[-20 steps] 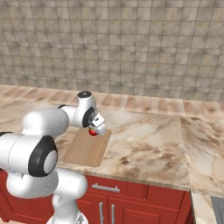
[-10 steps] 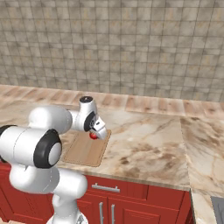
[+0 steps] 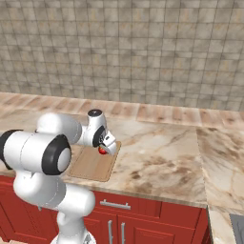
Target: Place the avocado, onion, tomato, and bell pepper on the cutting board.
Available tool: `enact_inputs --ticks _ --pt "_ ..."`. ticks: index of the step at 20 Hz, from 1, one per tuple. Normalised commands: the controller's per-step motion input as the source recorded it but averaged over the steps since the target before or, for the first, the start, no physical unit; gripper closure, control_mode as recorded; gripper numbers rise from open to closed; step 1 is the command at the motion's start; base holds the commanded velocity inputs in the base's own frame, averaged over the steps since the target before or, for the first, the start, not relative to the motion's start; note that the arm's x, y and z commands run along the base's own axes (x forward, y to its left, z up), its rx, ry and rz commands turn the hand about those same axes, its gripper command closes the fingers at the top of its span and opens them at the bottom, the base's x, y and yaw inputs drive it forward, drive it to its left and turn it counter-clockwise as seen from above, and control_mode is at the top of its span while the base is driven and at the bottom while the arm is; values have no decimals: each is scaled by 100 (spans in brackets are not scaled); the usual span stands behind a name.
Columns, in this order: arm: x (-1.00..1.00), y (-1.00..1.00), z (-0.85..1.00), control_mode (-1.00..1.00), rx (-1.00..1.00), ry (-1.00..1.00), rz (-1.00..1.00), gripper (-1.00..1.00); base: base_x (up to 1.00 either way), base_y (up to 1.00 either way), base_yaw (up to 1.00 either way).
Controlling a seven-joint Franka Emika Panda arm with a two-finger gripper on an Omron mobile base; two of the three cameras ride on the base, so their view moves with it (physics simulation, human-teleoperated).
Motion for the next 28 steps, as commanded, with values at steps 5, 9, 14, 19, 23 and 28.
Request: enact_inputs --ticks 5,9,14,19,23,28 --pt "5 -3 0 -100 1 0 0 -100 0 0 0" --pt "0 -8 7 -100 1 0 0 -100 0 0 0" --pt "0 -7 16 -100 0 0 0 -100 0 0 0" --pt "1 12 47 -100 0 0 0 -100 0 0 0" --pt "0 29 72 -100 0 0 0 -100 0 0 0" --pt "12 62 47 -100 0 0 0 -100 0 0 0"
